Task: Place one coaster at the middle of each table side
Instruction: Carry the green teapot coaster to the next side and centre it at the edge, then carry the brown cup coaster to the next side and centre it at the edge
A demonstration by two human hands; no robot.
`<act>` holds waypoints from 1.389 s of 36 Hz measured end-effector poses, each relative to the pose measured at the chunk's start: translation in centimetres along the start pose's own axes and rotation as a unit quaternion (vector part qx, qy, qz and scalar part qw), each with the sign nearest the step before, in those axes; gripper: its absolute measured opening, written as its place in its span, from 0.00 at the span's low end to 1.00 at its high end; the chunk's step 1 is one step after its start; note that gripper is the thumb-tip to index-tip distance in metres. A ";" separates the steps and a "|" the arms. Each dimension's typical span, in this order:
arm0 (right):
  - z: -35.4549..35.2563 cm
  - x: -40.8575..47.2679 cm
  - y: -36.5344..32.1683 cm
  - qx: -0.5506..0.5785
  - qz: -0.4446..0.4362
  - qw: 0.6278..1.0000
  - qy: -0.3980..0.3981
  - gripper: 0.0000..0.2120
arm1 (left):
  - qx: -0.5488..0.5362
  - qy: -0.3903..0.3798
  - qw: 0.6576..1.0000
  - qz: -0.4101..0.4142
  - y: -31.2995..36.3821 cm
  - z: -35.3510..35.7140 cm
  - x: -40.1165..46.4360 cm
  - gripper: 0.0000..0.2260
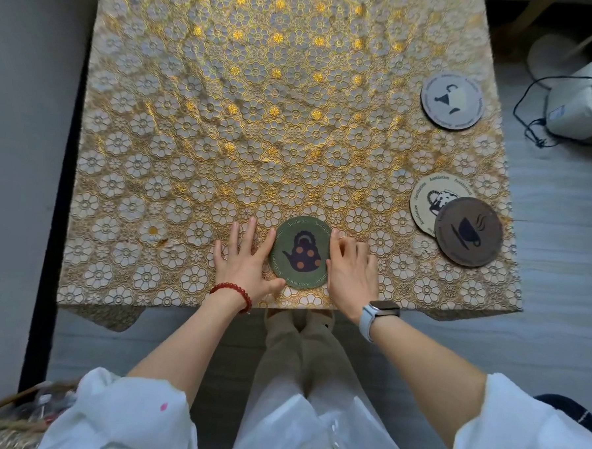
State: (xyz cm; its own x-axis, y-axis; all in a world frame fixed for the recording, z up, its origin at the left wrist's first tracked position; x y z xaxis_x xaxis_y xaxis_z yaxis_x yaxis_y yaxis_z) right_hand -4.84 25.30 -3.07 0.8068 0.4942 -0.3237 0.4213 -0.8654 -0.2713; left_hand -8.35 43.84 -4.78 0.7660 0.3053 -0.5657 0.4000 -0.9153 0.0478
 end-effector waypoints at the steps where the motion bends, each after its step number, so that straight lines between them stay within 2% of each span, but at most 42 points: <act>1: 0.1 0.0 0.0 0.002 0.003 1.000 -0.002 0.25 | 0.001 -0.004 1.000 -0.002 0.0 0.1 0.0 0.43; 14: -0.4 0.1 0.9 0.041 -0.012 0.999 0.011 0.26 | -0.027 -0.030 0.999 -0.018 0.4 -0.6 0.1 0.42; 17: -1.7 -0.3 2.5 0.100 -0.013 0.994 0.042 0.25 | -0.101 0.021 0.994 -0.027 1.5 -2.2 0.1 0.36; 20: -3.4 -1.0 5.8 0.128 0.012 0.988 0.090 0.22 | -0.121 0.086 0.989 -0.013 3.9 -3.9 0.6 0.30; 25: -6.9 -1.6 14.0 0.090 0.117 0.980 0.134 0.20 | -0.068 0.062 0.994 0.066 11.4 -4.5 2.5 0.31; 28: -7.9 -1.4 18.2 0.094 0.176 0.976 0.093 0.26 | -0.014 0.042 0.994 0.104 15.4 -3.6 3.8 0.33; 32: -7.7 -1.2 21.2 0.097 0.191 0.977 -0.004 0.37 | 0.039 0.000 0.993 0.114 18.2 -1.6 5.0 0.41; 34: -7.7 -1.0 21.7 0.096 0.192 0.977 -0.002 0.39 | 0.055 -0.018 0.992 0.108 18.4 -0.6 5.4 0.45; 37: -8.6 -0.5 21.8 0.042 0.199 0.977 0.065 0.33 | 0.064 -0.036 0.990 0.117 18.1 -0.2 5.8 0.46; 40: -10.2 -0.1 20.7 -0.003 0.164 0.979 0.123 0.18 | 0.074 -0.070 0.988 0.117 18.0 -0.9 6.1 0.44; 43: -12.1 0.5 18.4 0.001 0.119 0.987 0.111 0.11 | 0.032 -0.074 0.990 0.116 18.2 -2.8 6.1 0.34; 47: -14.8 1.1 14.5 -0.001 0.066 0.997 0.043 0.08 | -0.117 -0.067 0.985 0.112 16.1 -6.2 5.7 0.23; 50: -16.2 1.9 11.1 0.047 0.057 0.996 0.056 0.06 | -0.175 -0.041 0.978 0.110 12.4 -8.3 5.0 0.18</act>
State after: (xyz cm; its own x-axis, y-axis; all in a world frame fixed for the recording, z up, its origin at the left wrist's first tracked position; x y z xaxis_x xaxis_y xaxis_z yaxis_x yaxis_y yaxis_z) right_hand 8.06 15.27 8.01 0.8904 0.3764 -0.2558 0.2881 -0.9013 -0.3234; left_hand 4.63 36.18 -0.23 0.8160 0.0762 -0.5730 0.3887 -0.8060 0.4463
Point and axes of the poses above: each hand's wrist, its own x-axis towards the middle knuckle, its own z-axis out of the palm, y = z × x, the point moved 2 cm from there along x, towards the middle knuckle, and after that the axes turned 13 degrees about -z, right-handed, at the moved point
